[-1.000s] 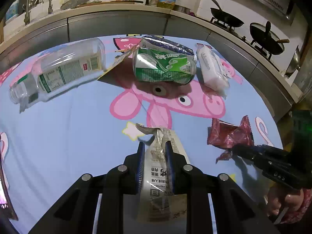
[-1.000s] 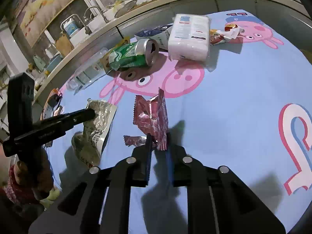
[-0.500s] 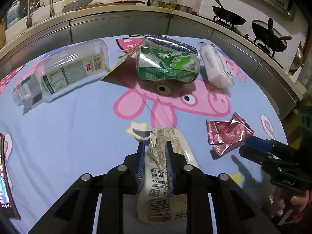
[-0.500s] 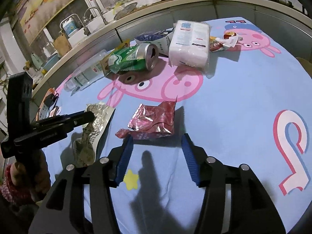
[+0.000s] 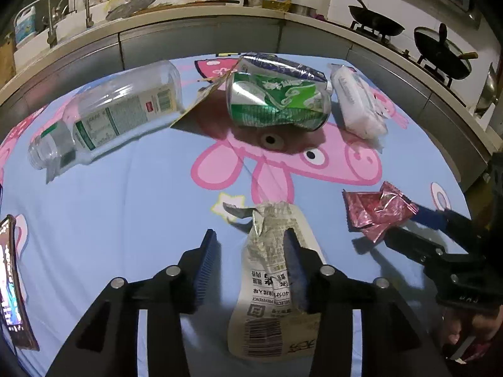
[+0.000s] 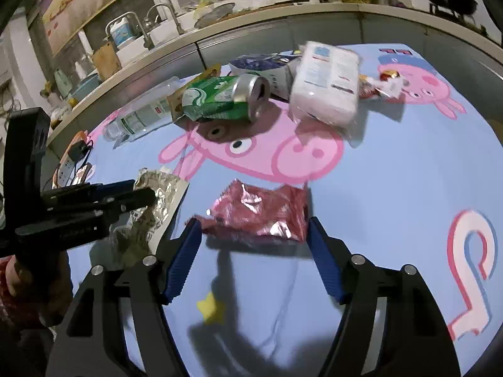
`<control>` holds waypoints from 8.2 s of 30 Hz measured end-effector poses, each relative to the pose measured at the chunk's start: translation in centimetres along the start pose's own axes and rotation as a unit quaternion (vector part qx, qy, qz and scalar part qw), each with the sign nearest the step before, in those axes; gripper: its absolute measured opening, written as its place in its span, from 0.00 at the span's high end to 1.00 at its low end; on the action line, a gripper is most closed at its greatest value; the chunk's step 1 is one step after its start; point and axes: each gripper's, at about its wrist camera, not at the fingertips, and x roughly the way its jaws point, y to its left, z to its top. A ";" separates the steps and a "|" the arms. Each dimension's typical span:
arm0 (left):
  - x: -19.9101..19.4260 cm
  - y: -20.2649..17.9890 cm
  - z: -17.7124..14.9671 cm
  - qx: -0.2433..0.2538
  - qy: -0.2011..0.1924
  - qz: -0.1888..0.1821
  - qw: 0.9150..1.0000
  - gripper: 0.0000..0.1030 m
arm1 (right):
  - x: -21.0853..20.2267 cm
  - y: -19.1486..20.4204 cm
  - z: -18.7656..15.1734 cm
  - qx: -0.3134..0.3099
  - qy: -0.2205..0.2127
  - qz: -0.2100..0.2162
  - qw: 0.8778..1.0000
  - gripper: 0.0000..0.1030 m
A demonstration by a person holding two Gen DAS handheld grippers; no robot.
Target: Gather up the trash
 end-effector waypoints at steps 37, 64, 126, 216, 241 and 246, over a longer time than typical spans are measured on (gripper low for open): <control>4.7 -29.0 19.6 0.215 -0.031 -0.234 0.948 0.97 | -13.5 -28.6 -0.3 0.270 -0.170 -0.104 0.942 0.90; 8.8 -22.5 12.0 0.213 0.083 -0.210 0.951 0.81 | -13.1 -28.8 -1.9 0.273 -0.188 -0.069 0.941 0.90; 2.3 4.8 8.6 -0.094 -0.051 -0.131 0.986 0.47 | -0.4 -5.1 6.9 0.058 -0.051 -0.049 0.996 0.45; 10.4 -38.1 18.7 0.269 -0.008 -0.264 0.926 0.68 | -14.3 -34.6 -0.6 0.332 -0.192 -0.165 0.908 0.30; 0.5 -6.9 6.1 0.075 -0.030 -0.176 0.981 0.68 | -1.9 -13.2 5.8 0.159 -0.068 0.024 0.985 0.46; 0.1 0.5 6.3 -0.033 -0.040 -0.177 0.983 0.68 | 3.3 -6.9 12.0 0.067 -0.047 0.055 0.995 0.46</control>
